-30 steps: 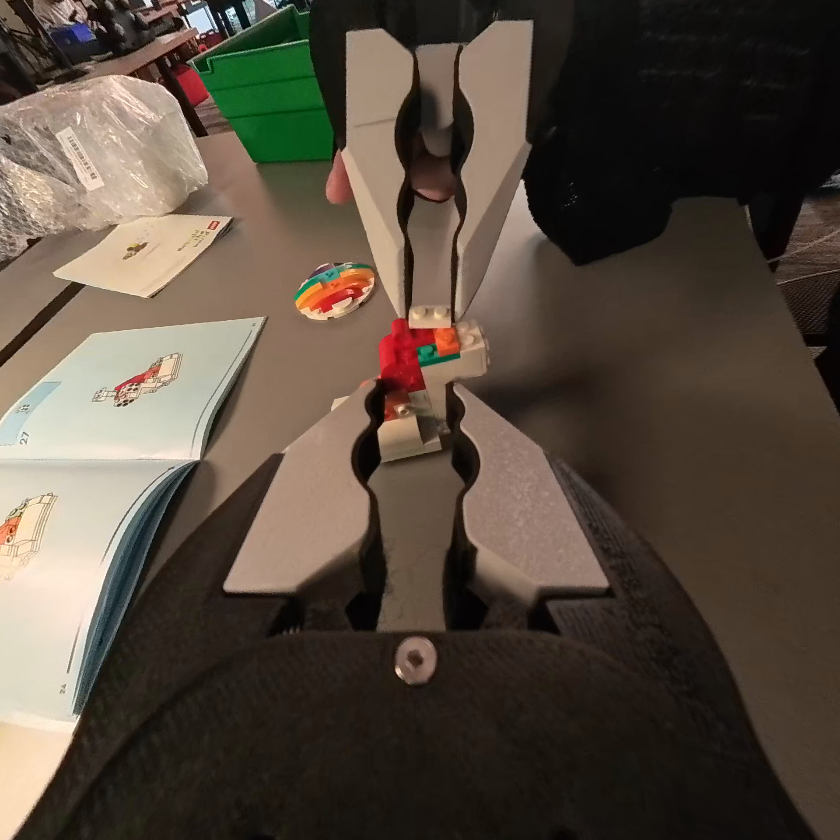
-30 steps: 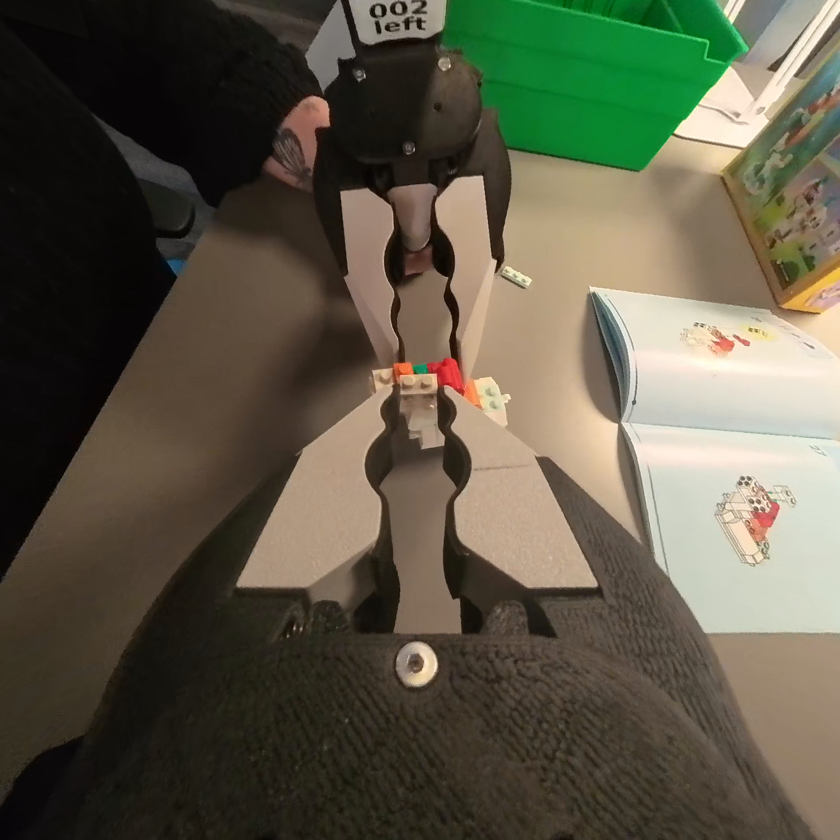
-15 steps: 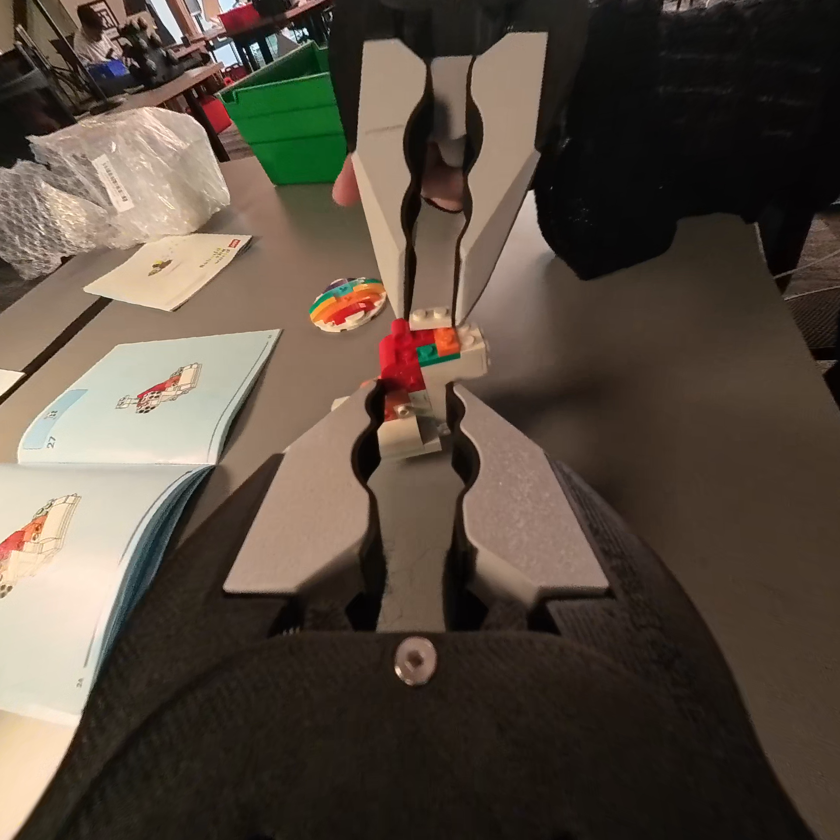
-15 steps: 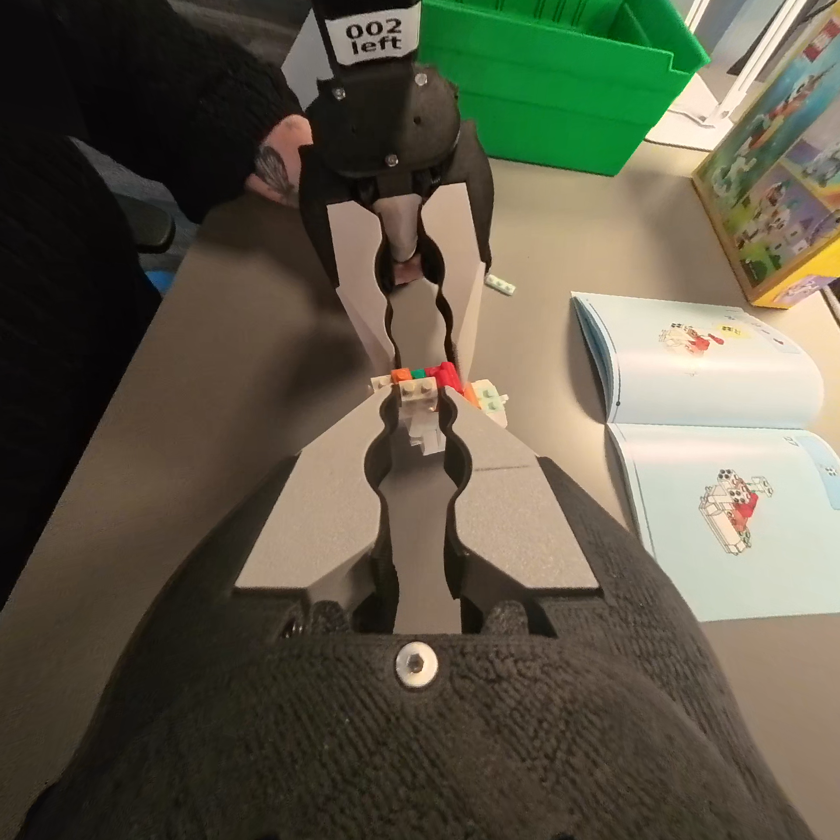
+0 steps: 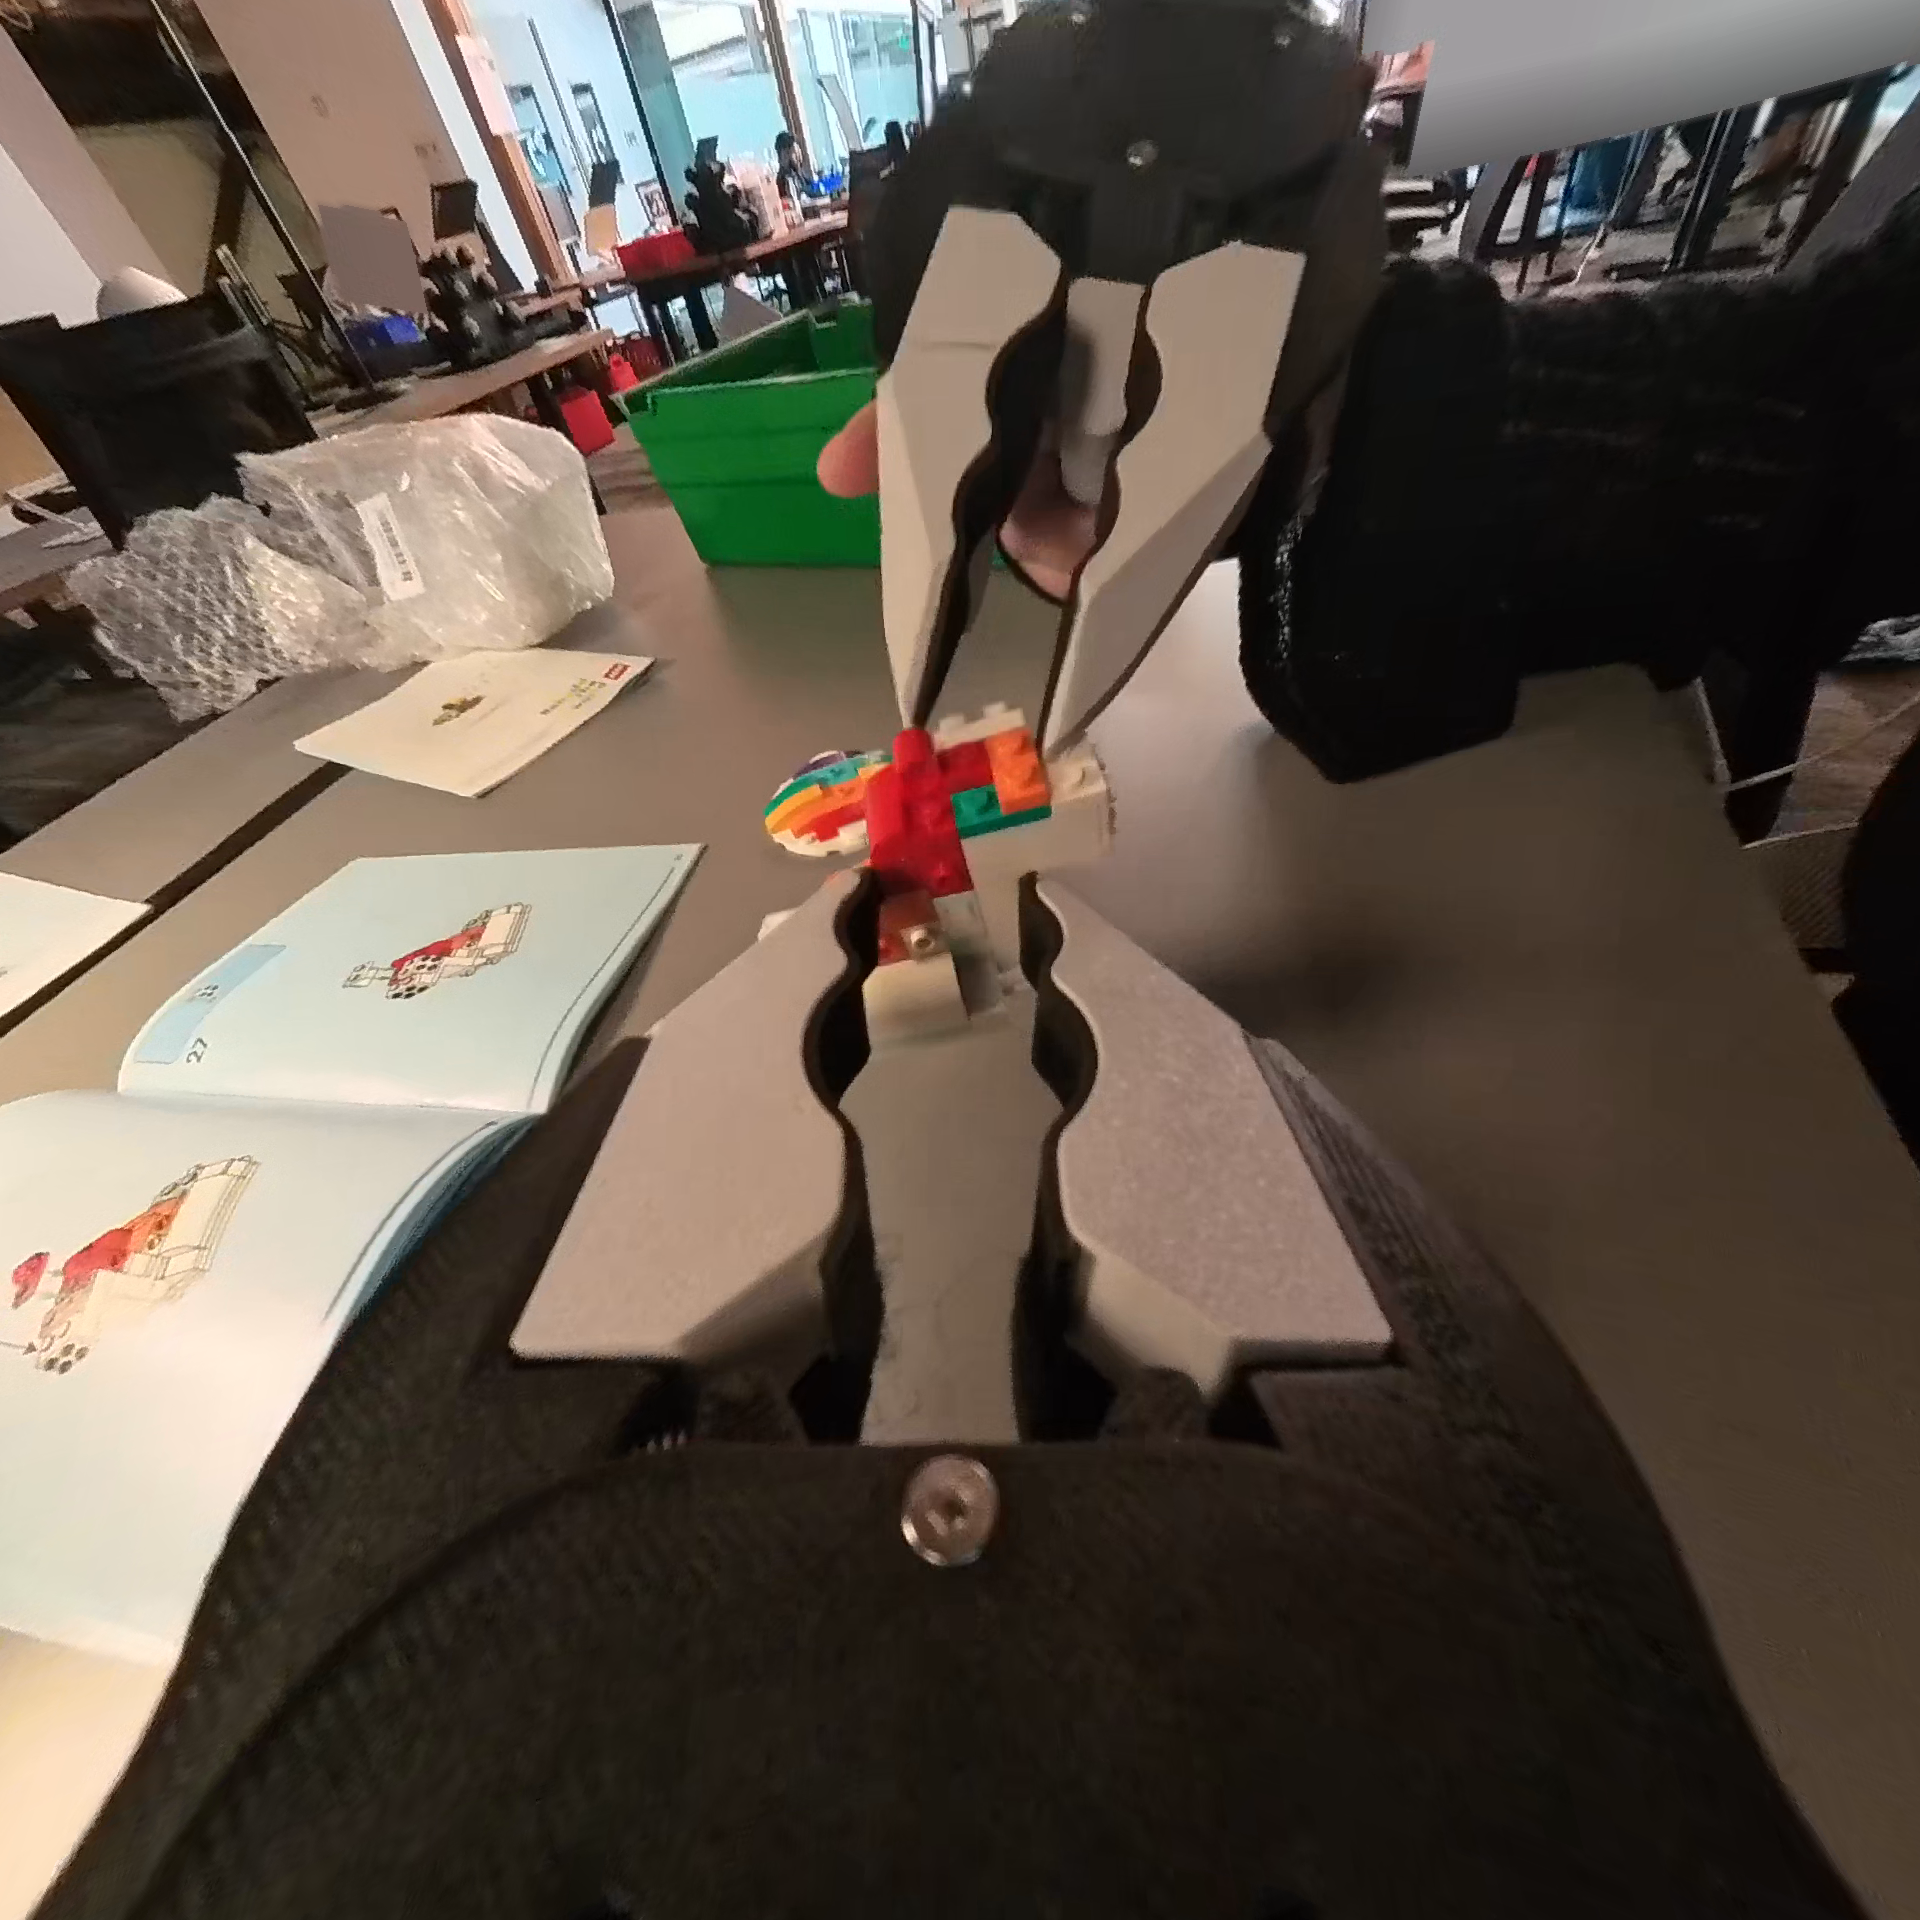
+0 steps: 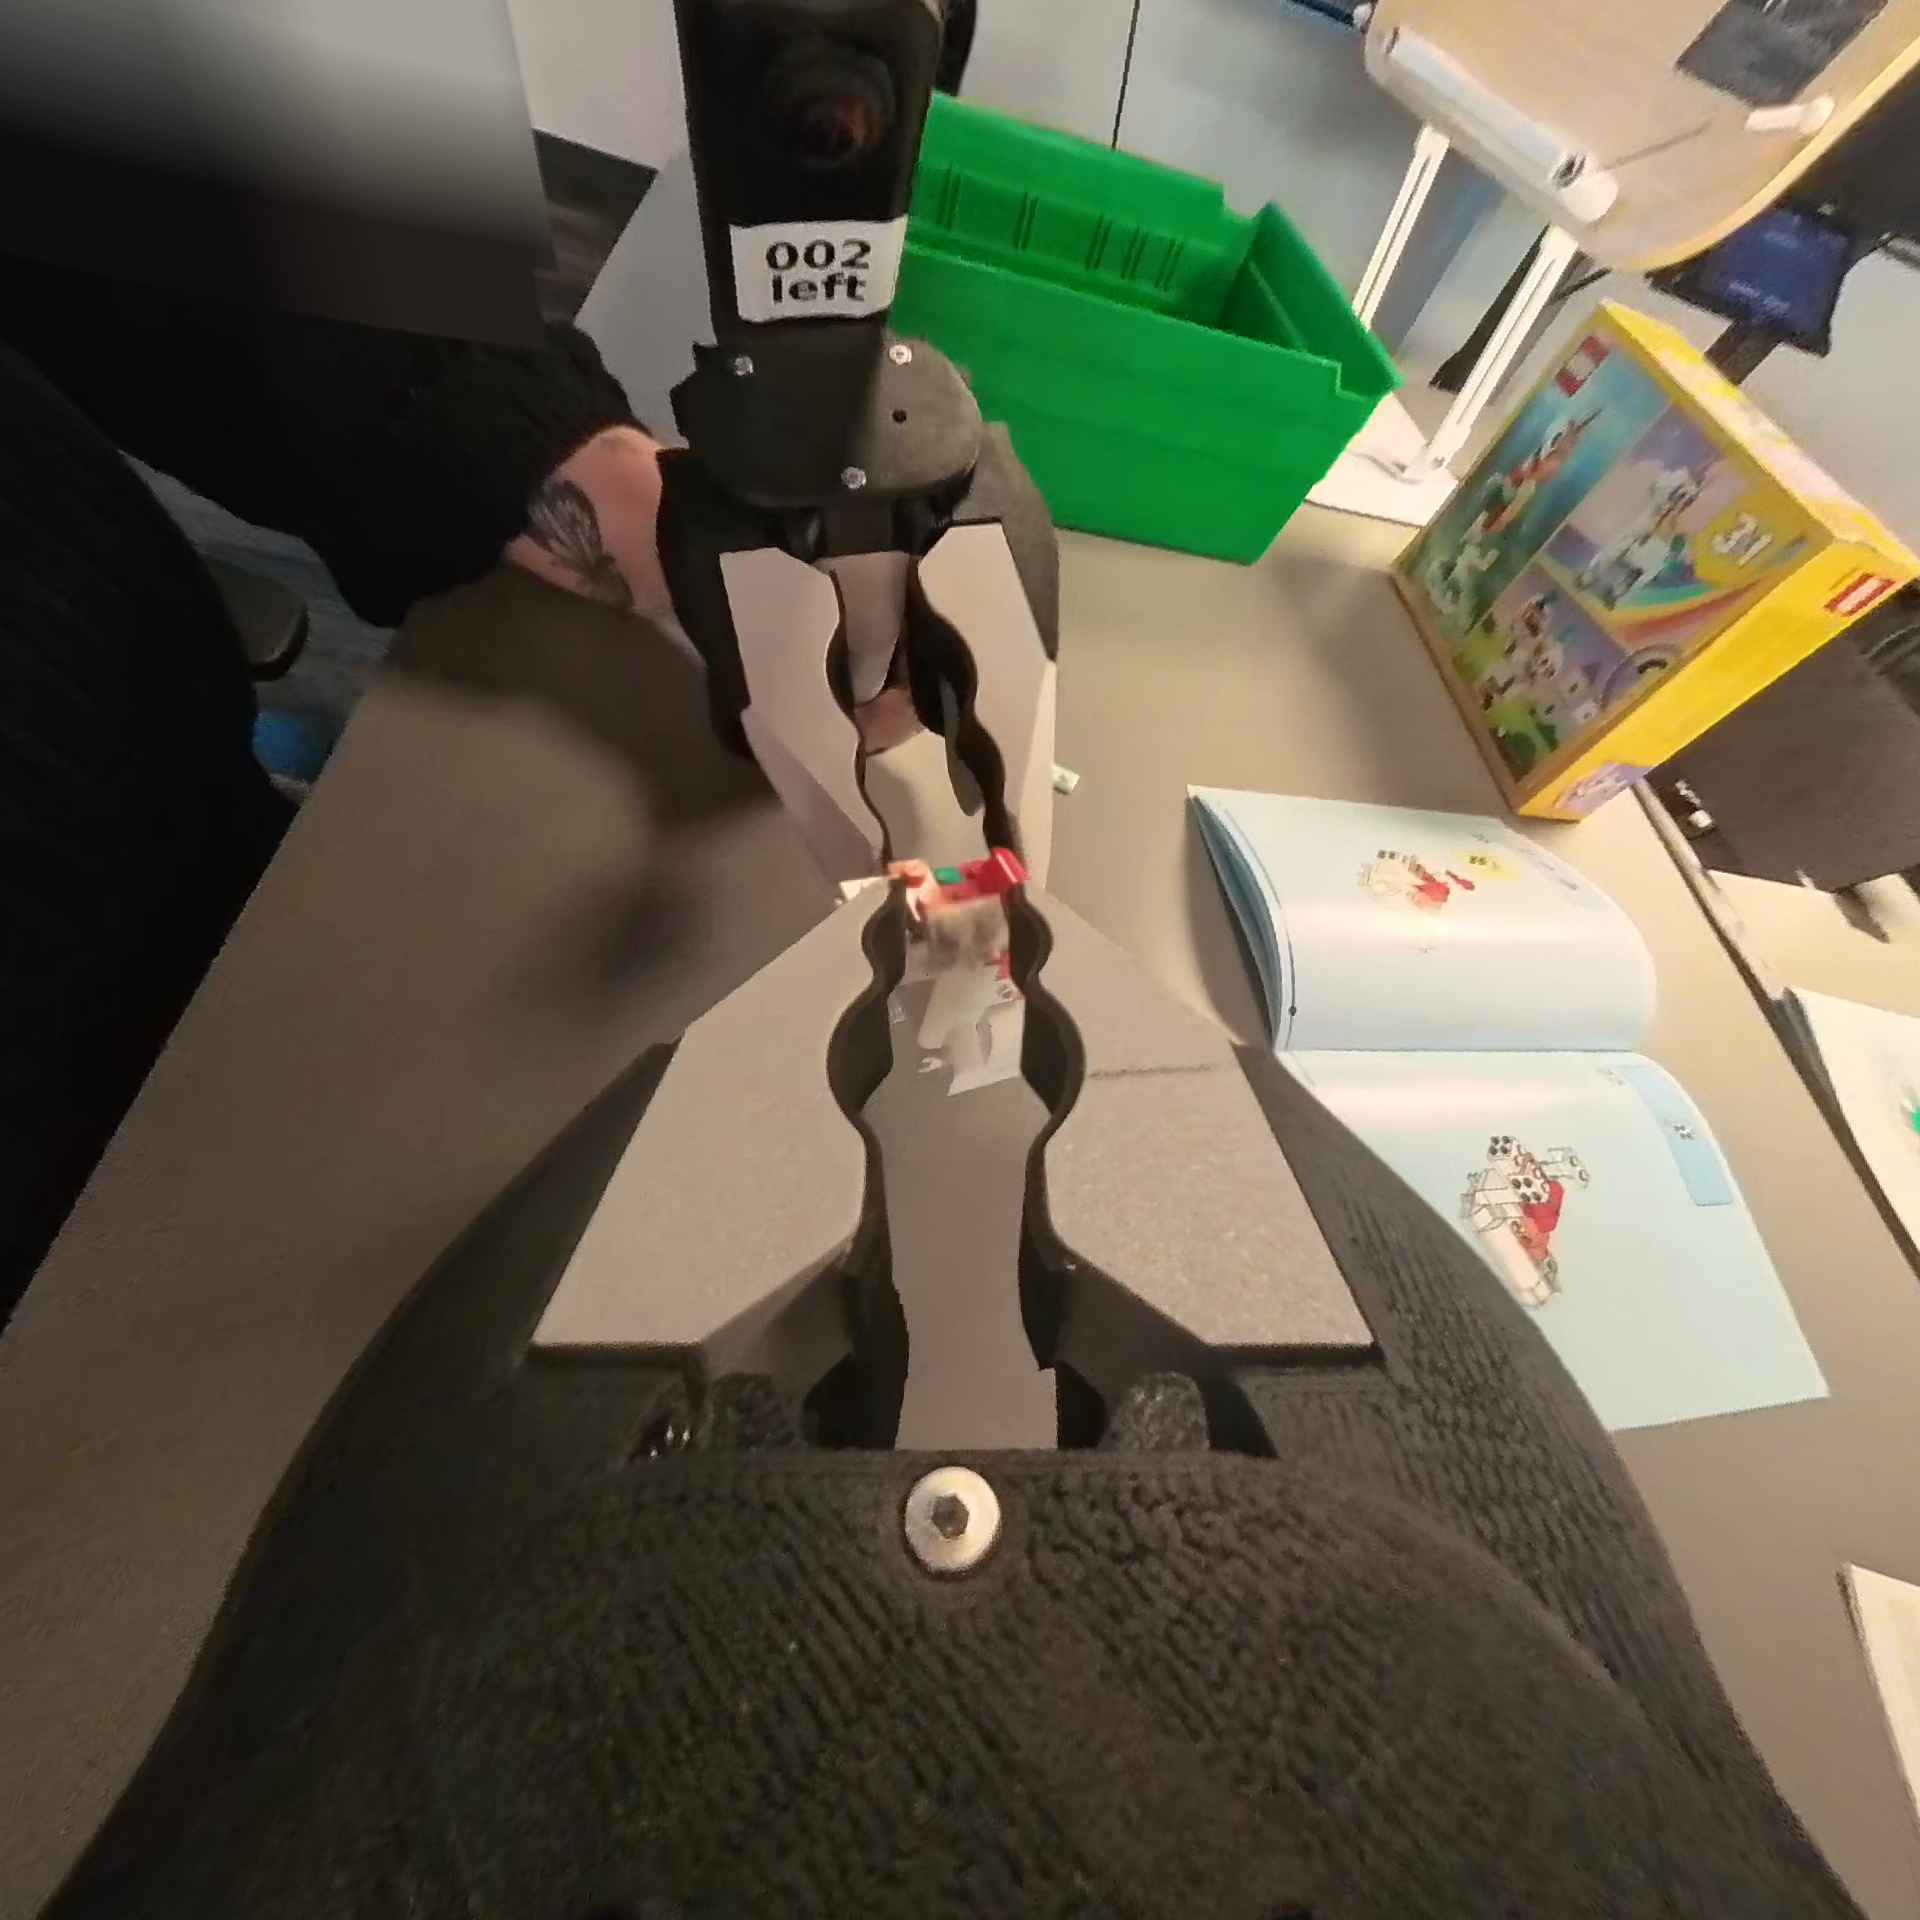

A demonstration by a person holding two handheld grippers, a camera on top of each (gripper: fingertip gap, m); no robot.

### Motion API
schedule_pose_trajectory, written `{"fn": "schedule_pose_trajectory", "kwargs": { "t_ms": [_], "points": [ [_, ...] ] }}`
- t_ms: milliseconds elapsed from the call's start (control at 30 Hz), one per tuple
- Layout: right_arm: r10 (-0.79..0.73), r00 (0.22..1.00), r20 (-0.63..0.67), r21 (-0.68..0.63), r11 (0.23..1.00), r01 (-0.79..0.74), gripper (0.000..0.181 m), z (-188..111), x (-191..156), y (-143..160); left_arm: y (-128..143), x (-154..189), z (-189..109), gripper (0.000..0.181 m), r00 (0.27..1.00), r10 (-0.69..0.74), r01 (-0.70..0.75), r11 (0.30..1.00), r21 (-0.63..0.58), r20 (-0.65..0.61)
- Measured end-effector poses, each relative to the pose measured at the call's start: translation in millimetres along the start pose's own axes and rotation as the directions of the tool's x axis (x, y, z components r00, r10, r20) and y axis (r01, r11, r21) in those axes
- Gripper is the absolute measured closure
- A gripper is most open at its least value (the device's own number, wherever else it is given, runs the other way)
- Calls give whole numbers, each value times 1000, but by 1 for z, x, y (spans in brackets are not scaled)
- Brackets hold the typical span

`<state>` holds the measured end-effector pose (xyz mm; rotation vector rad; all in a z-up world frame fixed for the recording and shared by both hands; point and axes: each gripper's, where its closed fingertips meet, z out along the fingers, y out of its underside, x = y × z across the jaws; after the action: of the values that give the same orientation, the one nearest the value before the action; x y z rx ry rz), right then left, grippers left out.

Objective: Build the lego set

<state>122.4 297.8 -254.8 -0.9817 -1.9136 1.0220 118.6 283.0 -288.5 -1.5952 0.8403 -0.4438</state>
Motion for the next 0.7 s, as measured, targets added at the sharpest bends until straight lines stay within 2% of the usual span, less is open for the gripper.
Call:
{"fn": "schedule_pose_trajectory", "kwargs": {
  "t_ms": [133, 267, 533, 633, 700],
  "points": [
    [-18, 1000, -21, 24, 1000, 19, 164, 0, 1, -7, -5, -3, -3, 156, 1000, -14, 14, 1000, 27, 13],
    [-10, 997, -71, 29, 999, 12, 160, -7, 13, 0, 3, -16, -6, 156, 997, -21, 23, 1000, -13, 76],
    [162, 946, -281, -66, 980, -187, 154, -65, 55, 62, 11, -31, -14, 156, 989, -38, 44, 998, -36, 144],
    [217, 911, -350, -121, 954, -273, 154, -91, 58, 90, 12, -31, -13, 156, 987, -49, 56, 998, -37, 154],
    [313, 889, -335, -138, 917, -375, 155, -101, 49, 106, 14, -29, -12, 156, 987, -47, 54, 997, -46, 151]
  ]
}}
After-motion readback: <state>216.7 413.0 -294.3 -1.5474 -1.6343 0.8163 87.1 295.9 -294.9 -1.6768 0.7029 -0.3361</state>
